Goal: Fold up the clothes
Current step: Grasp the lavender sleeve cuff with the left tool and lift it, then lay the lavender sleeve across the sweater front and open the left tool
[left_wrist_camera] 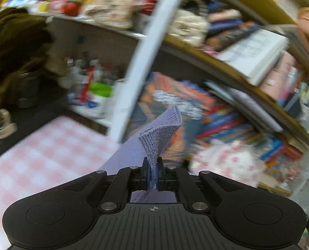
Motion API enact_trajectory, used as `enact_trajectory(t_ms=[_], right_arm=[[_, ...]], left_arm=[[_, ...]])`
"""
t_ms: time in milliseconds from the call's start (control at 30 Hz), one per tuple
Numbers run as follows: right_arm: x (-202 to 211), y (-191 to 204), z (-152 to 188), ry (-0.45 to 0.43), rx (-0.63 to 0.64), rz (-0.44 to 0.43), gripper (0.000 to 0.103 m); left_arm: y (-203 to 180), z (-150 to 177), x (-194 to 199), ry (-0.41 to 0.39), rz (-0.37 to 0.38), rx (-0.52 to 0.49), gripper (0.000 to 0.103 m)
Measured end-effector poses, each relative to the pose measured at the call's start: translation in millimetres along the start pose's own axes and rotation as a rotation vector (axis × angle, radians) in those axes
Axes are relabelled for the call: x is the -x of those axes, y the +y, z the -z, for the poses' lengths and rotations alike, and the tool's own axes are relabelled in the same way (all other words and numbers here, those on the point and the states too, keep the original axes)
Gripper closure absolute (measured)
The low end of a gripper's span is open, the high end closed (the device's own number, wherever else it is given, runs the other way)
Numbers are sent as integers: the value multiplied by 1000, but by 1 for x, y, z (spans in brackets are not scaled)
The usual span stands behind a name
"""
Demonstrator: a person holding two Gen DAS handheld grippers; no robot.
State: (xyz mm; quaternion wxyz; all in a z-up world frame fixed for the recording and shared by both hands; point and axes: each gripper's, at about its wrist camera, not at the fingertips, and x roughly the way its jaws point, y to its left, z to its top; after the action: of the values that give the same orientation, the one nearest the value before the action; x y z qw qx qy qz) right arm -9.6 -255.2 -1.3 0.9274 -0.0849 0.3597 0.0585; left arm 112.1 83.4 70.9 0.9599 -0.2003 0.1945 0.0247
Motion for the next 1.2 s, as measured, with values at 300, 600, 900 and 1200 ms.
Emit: enact_trajectory(t_ms=[300, 600, 900, 1200], right_arm=[[-11, -50, 4, 5, 55, -165, 21], [-15, -89, 10, 13, 68, -227, 21], [-16, -115, 18, 21, 59, -229, 22], [-16, -125, 23, 35, 47, -216, 22]], left_arm=[[-120, 15, -24, -9, 83, -97, 100], [-188, 47, -52, 45, 88, -127, 100], [-212, 88, -80, 136, 39, -179, 100], [-232, 118, -95, 278, 85, -239, 81]])
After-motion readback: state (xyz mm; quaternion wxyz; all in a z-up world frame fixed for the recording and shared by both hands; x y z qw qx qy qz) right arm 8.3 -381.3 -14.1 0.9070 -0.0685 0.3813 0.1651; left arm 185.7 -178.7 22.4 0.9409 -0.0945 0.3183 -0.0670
